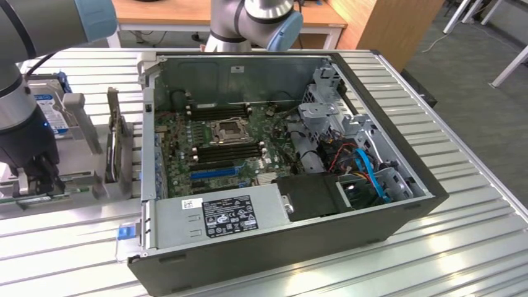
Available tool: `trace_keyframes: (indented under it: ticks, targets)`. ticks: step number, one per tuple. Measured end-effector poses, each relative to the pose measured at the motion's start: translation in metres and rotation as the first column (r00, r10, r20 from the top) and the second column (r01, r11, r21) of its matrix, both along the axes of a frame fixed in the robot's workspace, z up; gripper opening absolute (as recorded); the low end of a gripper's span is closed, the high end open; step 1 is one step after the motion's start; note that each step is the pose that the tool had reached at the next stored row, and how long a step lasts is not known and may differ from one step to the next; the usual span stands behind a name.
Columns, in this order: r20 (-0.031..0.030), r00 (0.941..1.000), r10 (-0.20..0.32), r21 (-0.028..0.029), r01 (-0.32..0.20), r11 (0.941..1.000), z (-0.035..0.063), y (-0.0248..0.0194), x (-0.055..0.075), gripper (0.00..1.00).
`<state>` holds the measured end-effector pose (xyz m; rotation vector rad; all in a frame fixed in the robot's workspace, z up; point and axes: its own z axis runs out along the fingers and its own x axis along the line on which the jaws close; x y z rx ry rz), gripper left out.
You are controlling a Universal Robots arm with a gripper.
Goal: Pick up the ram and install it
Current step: 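Pick up the ram and move it above insertion slot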
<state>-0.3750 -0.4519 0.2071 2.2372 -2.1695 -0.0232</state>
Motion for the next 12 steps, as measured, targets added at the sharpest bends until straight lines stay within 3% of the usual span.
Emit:
trace_keyframes:
  ticks: [12]
  targets:
    - [0.0000, 1.0000, 0.000, 0.0000, 0.000, 1.0000, 0.0071, 0.0000, 0.0002, 0.12]
